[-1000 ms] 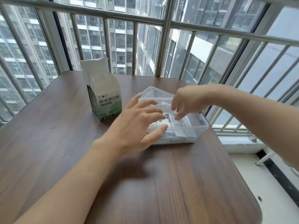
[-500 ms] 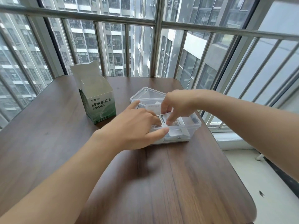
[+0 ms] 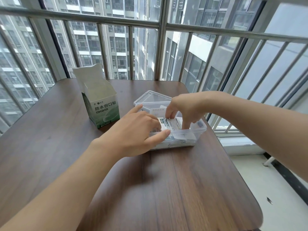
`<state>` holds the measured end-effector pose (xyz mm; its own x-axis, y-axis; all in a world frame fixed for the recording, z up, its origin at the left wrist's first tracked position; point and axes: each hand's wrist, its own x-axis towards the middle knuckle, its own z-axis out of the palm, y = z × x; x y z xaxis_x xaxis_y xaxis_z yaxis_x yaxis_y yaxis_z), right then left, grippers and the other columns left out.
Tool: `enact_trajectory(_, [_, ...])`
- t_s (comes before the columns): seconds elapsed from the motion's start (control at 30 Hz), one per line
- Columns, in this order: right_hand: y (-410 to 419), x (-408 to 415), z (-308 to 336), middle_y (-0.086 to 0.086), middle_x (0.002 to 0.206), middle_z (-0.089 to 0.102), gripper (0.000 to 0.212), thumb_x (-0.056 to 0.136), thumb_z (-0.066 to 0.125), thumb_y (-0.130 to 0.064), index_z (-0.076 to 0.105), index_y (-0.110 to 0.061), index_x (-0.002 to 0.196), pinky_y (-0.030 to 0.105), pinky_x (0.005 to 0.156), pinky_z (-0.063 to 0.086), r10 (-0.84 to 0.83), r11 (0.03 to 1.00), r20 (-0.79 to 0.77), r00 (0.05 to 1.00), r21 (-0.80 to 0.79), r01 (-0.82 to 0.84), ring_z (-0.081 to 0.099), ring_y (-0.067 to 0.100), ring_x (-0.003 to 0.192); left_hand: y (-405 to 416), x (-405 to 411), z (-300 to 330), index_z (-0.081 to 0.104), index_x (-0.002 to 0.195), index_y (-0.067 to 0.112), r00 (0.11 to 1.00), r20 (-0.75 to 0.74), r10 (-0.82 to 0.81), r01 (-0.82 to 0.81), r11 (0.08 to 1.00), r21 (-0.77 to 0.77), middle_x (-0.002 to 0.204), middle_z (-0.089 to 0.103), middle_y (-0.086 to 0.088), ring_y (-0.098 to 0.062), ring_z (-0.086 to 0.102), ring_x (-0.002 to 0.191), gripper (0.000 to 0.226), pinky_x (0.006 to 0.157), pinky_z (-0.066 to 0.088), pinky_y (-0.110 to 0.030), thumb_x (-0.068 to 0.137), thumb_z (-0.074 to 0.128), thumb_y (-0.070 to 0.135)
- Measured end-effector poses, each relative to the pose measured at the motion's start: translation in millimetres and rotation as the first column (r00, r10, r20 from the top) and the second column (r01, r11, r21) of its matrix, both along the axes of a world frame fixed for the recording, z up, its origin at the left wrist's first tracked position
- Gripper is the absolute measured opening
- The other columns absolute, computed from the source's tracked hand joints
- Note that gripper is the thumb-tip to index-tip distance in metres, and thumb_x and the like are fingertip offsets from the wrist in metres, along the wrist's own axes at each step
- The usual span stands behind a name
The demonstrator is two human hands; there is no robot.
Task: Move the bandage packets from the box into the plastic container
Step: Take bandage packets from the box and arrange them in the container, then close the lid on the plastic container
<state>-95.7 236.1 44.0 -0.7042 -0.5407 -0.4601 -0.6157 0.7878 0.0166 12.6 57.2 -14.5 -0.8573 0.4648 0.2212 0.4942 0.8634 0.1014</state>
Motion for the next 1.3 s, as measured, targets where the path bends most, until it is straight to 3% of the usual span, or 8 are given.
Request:
enact_trajectory(0.27, [-4,0,-3,-0.004,0.122,0.068,0.059,0.079,0.084,-0.023,0.061,-0.022,0.133,0.017,0.045,0.046,0.018,0.999,-0.051,0.999,-0.046,-0.020,0.057,0.005,0.051,3,-1,1,0.074,0.110,0.025,0.999,-0.029,-0.021,0.022,0.999,0.039,0.117,0.072,0.011,-0.009,0.059,0.112,0.066,0.116,0.027,-0.037,0.097,0.023,0.065])
enact_trajectory(0.43, [-5,1,2,-0.007,0.124,0.066,0.063,0.078,0.087,-0.028,0.061,-0.022,0.135,0.018,0.048,0.049,-0.009,0.998,-0.026,1.000,-0.065,0.007,0.063,0.006,0.063,21,-2,4,0.064,0.135,0.031,0.995,0.072,-0.072,0.071,0.997,0.015,0.139,0.061,0.012,-0.005,0.044,0.137,0.065,0.126,0.010,-0.045,0.097,0.024,0.065])
enact_trajectory(0.7, [5,-3,16,-0.010,0.116,0.071,0.052,0.081,0.084,-0.030,0.065,-0.024,0.129,0.031,0.068,0.064,-0.035,0.983,-0.036,0.999,-0.180,0.028,0.074,0.021,0.090,21,-5,0,0.071,0.125,0.025,0.997,0.046,-0.061,0.063,0.998,-0.032,0.132,0.066,0.012,-0.005,0.047,0.133,0.077,0.127,0.008,-0.044,0.094,0.015,0.069])
enact_trajectory(0.83, [25,-25,25,-0.005,0.087,0.077,0.012,0.088,0.077,-0.024,0.077,-0.020,0.100,0.023,0.058,0.058,-0.245,0.786,-0.057,0.968,-0.597,0.164,0.072,0.014,0.070,17,-2,5,0.070,0.124,0.027,0.998,0.034,-0.050,0.049,0.998,0.036,0.130,0.066,0.013,-0.007,0.051,0.130,0.068,0.125,0.015,-0.042,0.096,0.023,0.067])
enact_trajectory(0.93, [40,-53,5,0.005,0.089,0.077,0.011,0.087,0.078,-0.023,0.077,-0.014,0.093,0.024,0.056,0.053,-0.448,0.565,0.035,0.894,-0.763,0.313,0.065,0.013,0.071,5,-5,8,0.070,0.125,0.023,0.996,-0.081,0.026,-0.006,0.968,0.249,0.131,0.066,0.007,-0.009,0.054,0.124,0.063,0.111,0.032,-0.031,0.097,0.028,0.062])
enact_trajectory(1.07, [47,-84,-43,0.003,0.113,0.068,0.048,0.078,0.085,-0.038,0.070,-0.010,0.115,0.032,0.087,0.053,-0.586,0.427,0.197,0.786,-0.749,0.506,0.063,0.020,0.103,-12,-15,5,0.061,0.134,0.019,0.924,0.011,0.382,-0.280,0.656,0.701,0.138,0.058,0.005,-0.009,0.048,0.127,0.039,0.111,0.036,-0.030,0.099,0.052,0.031])
enact_trajectory(1.17, [44,-94,-71,0.004,0.119,0.063,0.073,0.069,0.088,-0.050,0.065,-0.008,0.124,0.039,0.100,0.050,-0.668,0.382,0.217,0.712,-0.721,0.578,0.061,0.027,0.114,-13,-16,-2,0.051,0.144,0.020,0.871,0.265,0.413,-0.445,0.435,0.783,0.137,0.049,0.010,-0.005,0.045,0.125,0.052,0.107,0.037,-0.028,0.094,0.063,0.013])
enact_trajectory(1.3, [49,-101,-95,0.014,0.123,0.068,0.048,0.081,0.079,-0.035,0.069,-0.006,0.119,0.035,0.098,0.050,-0.731,0.253,0.240,0.639,-0.774,0.581,0.062,0.030,0.110,-13,-18,-16,0.053,0.138,0.017,0.852,0.409,0.328,-0.490,0.220,0.844,0.129,0.061,0.003,-0.006,0.062,0.102,0.050,0.082,0.048,-0.017,0.091,0.069,0.008])
